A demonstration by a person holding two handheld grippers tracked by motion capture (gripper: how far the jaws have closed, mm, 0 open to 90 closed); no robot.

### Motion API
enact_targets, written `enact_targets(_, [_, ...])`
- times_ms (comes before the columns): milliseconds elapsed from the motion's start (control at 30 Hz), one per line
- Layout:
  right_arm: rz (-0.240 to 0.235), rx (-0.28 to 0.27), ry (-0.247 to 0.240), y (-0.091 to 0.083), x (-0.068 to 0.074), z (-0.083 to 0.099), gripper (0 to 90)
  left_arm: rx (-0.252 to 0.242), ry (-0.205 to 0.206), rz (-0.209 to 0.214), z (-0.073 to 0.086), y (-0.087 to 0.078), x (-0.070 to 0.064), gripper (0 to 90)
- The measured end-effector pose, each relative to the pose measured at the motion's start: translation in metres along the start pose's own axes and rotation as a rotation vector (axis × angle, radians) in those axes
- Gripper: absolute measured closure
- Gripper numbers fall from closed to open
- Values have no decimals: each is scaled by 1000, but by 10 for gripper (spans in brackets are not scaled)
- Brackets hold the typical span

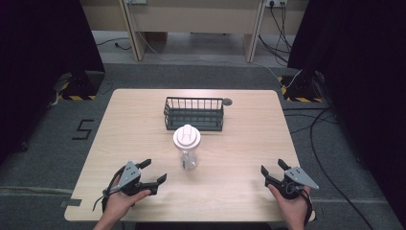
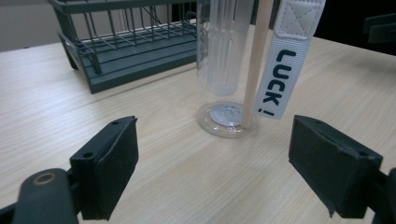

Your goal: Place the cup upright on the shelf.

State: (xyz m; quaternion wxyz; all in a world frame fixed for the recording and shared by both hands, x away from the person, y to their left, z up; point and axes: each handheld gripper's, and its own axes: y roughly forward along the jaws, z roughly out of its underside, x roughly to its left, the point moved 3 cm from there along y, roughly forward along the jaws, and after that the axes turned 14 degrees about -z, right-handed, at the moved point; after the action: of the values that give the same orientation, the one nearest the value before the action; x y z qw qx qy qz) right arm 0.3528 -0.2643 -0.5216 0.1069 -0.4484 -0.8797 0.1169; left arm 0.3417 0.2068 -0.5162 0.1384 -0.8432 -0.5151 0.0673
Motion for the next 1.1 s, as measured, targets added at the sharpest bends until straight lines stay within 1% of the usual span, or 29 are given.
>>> enact_targets(67, [-1,0,3,0,0,0,262,4,4,3,-1,2,-1,152])
enact_targets(100, [-1,2,3,0,0,0,261,9,9,16,-3,7,-4,151])
enact_targets(133, [-1,2,4,0,0,0,261,9,9,16,-3,7,-4,150])
enact_targets(200, [-4,5,5,1,0,0,260,1,-4,34,-8,13,-8,150])
enact_targets(333, [-5,11,4,1,1,0,260,-9,7,54,-15,21,-15,145])
enact_targets(367, [-5,11,4,1,1,0,260,-9,7,54,-15,21,-15,144])
enact_targets(400, [-7,12,-3,1,0,0,259,-6,13,59,-16,26,-17,143])
enact_targets(500, [-8,12,-1,1,0,0,259,-2,15,63,-18,33,-21,142])
enact_targets(600, [-8,13,-2,2,0,0,259,-4,13,67,-20,37,-23,140])
enact_targets(633, [-9,13,-3,2,0,0,259,-5,11,80,-22,41,-26,140])
enact_targets(700, [-9,15,-3,2,0,0,259,-7,13,91,-24,44,-29,139])
enact_targets(900, [-11,15,-2,2,0,0,257,-7,17,96,-27,53,-30,138])
enact_targets(1033, [-11,21,-3,3,1,0,255,-6,31,110,-29,62,-32,138])
enact_targets(1100, [-11,21,-3,3,1,0,255,-8,30,113,-30,64,-33,138])
